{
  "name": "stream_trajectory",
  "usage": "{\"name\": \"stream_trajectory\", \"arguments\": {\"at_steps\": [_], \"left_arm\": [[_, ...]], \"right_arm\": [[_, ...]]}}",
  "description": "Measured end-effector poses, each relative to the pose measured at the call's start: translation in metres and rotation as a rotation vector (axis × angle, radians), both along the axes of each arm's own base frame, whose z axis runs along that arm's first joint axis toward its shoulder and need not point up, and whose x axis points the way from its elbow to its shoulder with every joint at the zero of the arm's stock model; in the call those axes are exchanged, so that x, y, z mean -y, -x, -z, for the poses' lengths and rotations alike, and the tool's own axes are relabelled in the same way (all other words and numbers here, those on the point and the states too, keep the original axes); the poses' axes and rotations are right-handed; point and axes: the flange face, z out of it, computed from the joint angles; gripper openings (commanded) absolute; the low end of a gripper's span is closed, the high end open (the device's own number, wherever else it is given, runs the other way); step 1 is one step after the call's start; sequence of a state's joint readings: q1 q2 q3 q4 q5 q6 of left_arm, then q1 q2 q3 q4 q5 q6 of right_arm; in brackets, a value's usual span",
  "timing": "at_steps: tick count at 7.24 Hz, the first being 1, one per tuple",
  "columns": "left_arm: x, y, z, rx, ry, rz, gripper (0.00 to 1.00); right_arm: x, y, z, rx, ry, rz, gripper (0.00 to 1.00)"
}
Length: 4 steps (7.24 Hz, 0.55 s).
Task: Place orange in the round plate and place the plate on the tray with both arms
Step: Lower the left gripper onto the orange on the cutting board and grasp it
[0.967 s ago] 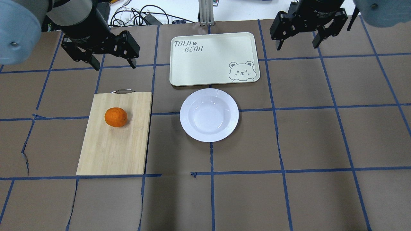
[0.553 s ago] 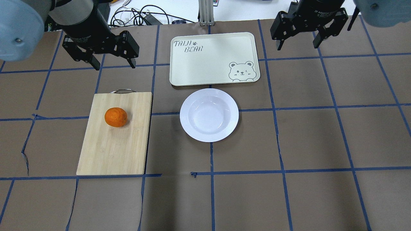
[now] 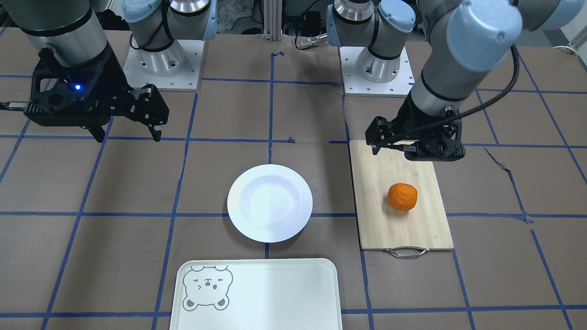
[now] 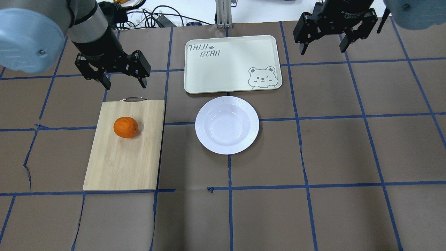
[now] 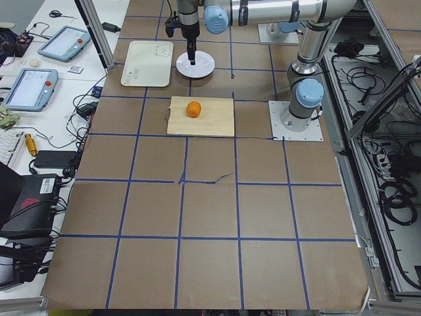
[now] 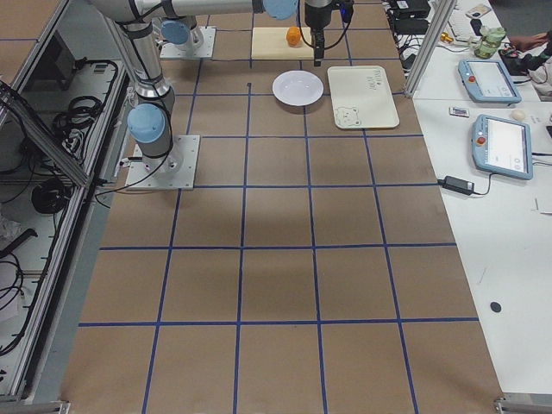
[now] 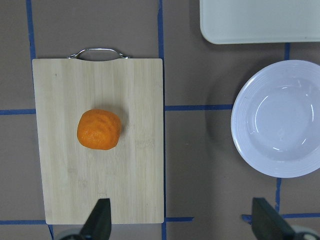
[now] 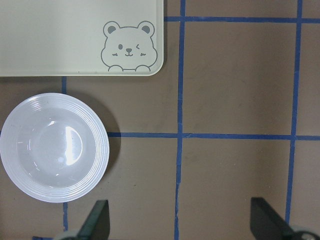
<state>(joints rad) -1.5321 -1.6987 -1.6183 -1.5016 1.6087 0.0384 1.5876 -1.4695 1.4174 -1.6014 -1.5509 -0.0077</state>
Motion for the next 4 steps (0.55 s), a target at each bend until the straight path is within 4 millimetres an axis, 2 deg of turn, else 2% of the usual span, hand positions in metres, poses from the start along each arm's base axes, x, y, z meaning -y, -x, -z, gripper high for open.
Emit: {"name": "stream_trajectory", "arguments": {"at_steps": [2,4], "left_arm": [[0.009,-0.027,0.061,0.041,-0.079,0.010,1.00],[0.023,-0.049,0.109,0.058,-0.110,0.056,1.00]], "right_arm": [[0.000,-0.001,0.000,0.000,0.000,-0.001,1.00],[0.000,-0.001,0.000,0.000,0.000,-0.002,1.00]]}}
